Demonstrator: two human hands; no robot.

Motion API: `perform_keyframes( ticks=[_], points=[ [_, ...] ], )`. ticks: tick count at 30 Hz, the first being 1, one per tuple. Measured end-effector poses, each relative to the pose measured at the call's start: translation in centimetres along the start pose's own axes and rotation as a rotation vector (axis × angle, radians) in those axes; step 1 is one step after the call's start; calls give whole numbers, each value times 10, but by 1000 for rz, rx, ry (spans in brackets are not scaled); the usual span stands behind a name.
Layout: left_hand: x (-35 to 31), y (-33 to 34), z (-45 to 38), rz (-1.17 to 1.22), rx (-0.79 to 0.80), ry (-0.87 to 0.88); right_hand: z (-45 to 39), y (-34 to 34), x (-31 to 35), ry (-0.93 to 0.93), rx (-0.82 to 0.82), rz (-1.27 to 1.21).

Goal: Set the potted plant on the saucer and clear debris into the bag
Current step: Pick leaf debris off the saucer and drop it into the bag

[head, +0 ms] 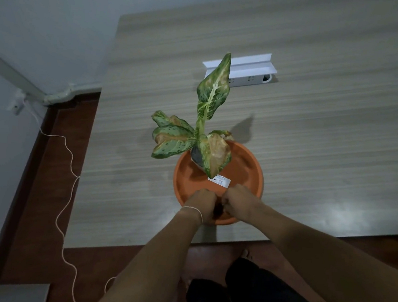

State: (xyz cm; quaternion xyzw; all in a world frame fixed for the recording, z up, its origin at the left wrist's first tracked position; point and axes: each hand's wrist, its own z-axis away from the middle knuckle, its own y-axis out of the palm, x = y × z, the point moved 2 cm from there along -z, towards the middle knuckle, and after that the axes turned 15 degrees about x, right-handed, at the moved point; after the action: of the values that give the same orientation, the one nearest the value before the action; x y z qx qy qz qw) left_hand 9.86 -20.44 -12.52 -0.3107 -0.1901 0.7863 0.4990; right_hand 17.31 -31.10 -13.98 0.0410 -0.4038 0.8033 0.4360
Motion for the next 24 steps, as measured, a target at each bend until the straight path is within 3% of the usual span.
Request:
perform_keyframes(
  ticks=[13,24],
  points=[
    [17,-16,10,318,-184,-45,3,-20,-8,-84,-197,-103],
    [29,-24,12,283,-216,-36,9,-33,-9,-82,-219,-142]
  ],
)
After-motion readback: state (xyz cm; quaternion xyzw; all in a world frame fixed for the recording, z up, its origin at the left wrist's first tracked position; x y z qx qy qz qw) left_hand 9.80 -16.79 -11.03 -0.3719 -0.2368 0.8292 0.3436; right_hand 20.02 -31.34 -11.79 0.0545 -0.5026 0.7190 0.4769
